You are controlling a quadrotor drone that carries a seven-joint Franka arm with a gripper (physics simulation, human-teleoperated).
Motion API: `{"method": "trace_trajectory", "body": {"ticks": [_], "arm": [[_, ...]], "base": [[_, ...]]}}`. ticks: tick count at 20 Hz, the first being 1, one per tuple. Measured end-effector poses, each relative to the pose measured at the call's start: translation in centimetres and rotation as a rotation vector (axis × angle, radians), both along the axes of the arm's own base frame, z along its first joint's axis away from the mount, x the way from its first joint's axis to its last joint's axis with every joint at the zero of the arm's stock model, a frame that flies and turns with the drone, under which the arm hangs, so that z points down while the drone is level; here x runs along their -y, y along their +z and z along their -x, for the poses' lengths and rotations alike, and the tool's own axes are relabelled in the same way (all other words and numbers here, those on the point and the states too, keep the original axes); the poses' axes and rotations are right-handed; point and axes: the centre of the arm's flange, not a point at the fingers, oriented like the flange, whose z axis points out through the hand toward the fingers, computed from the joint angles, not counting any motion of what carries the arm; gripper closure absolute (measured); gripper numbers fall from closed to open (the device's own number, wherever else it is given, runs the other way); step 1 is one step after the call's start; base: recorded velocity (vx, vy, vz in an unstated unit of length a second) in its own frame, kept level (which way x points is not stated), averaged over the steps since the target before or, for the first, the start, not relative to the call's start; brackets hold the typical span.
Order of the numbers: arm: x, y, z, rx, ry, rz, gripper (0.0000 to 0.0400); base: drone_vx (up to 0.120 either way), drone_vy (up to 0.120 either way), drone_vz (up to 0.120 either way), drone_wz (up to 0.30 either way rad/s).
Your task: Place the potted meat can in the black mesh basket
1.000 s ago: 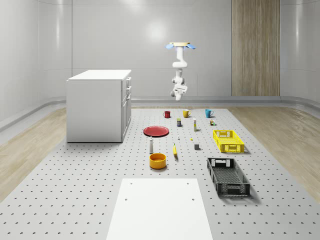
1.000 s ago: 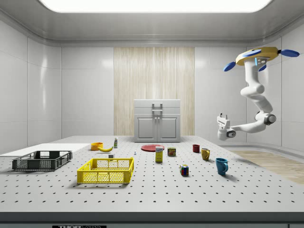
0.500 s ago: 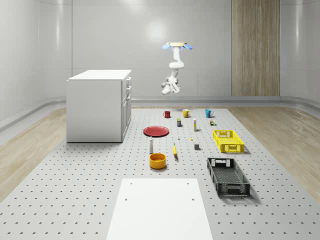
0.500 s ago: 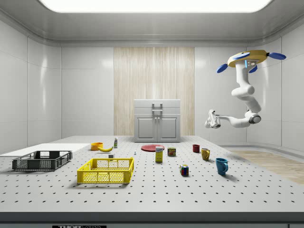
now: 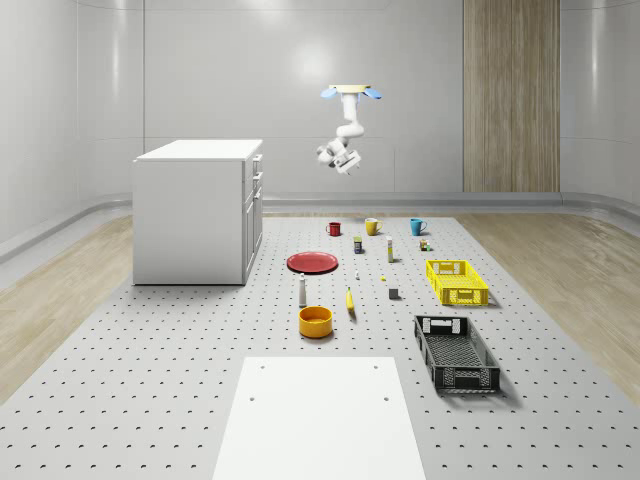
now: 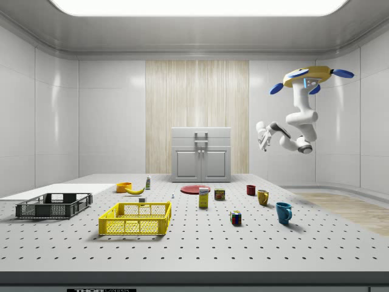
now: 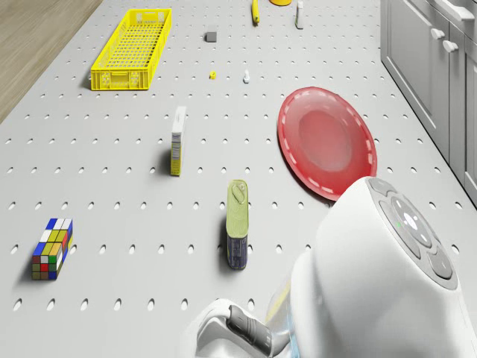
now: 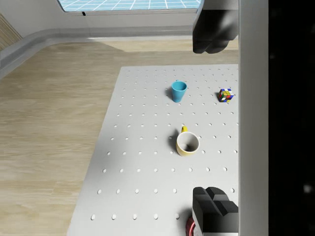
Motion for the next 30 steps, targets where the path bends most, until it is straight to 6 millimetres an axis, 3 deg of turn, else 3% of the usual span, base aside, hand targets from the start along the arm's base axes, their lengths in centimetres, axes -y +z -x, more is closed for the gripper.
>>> {"method": "trace_trajectory", "body": {"ticks": [4,9,30], "arm": [[2.2,-0.9,0.0,-0.004,-0.007,0.241,0.0000],[3.5,-1.1,0.0,-0.007,-0.011,0.379,0.0000],[4.5,-1.2,0.0,-0.011,-0.012,0.472,0.0000]], "base": [[0.120,-0.060,-0.120,0.000],[0.120,-0.032,-0.064,0.000],[0.120,0.000,-0.110,0.000]]}}
